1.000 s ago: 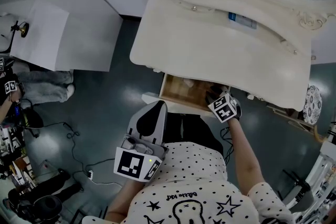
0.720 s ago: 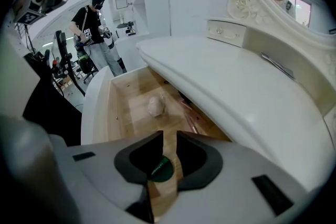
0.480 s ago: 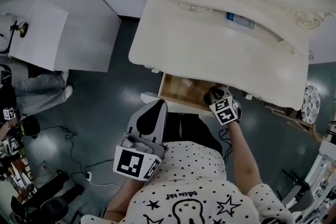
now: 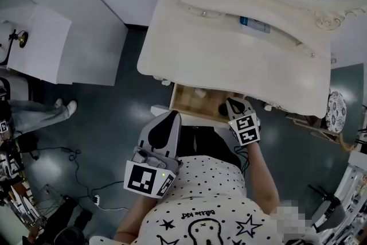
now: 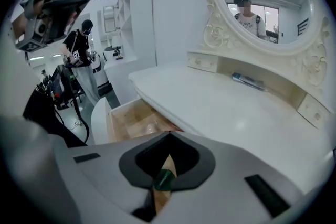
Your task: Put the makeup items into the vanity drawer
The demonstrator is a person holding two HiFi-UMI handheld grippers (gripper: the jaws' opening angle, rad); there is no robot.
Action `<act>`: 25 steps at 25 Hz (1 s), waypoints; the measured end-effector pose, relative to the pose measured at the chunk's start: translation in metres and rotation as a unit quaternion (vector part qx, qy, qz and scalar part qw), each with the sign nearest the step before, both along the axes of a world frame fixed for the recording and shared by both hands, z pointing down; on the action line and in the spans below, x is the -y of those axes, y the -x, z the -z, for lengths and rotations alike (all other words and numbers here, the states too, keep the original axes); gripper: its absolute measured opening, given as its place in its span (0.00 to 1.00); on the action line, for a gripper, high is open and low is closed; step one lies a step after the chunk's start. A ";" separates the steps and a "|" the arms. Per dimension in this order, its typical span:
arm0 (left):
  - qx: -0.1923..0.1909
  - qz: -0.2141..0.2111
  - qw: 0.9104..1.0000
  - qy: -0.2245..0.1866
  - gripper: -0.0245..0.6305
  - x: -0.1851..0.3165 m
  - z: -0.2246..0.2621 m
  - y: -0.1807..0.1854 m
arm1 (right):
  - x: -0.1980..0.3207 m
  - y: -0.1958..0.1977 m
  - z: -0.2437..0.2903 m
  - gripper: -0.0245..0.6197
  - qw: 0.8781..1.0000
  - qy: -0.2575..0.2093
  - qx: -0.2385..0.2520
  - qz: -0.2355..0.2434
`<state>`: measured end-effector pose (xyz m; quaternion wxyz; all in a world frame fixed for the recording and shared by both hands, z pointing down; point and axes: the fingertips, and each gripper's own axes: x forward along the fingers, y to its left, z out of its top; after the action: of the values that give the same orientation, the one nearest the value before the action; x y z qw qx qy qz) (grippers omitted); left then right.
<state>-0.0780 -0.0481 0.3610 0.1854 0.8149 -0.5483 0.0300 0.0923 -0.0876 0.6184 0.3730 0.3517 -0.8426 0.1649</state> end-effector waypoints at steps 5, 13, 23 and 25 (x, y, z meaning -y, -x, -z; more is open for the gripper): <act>-0.004 -0.004 1.000 -0.009 0.03 -0.002 0.005 0.000 | -0.001 0.003 0.051 0.05 0.998 -0.038 0.045 -0.035; -0.011 -0.027 0.999 -0.036 0.03 -0.005 0.017 -0.006 | -0.006 0.001 0.145 0.05 0.982 -0.121 0.111 -0.093; -0.009 -0.067 0.995 -0.078 0.03 -0.012 0.040 -0.015 | -0.037 0.001 0.245 0.05 0.955 -0.201 0.172 -0.136; -0.008 -0.071 0.994 -0.083 0.03 -0.016 0.043 -0.014 | -0.046 0.001 0.258 0.05 0.949 -0.214 0.179 -0.145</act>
<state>-0.0637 -0.0321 0.3175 0.1188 0.8646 -0.4882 -0.0096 0.0915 -0.0418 0.3605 0.1044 0.5059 -0.8511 0.0933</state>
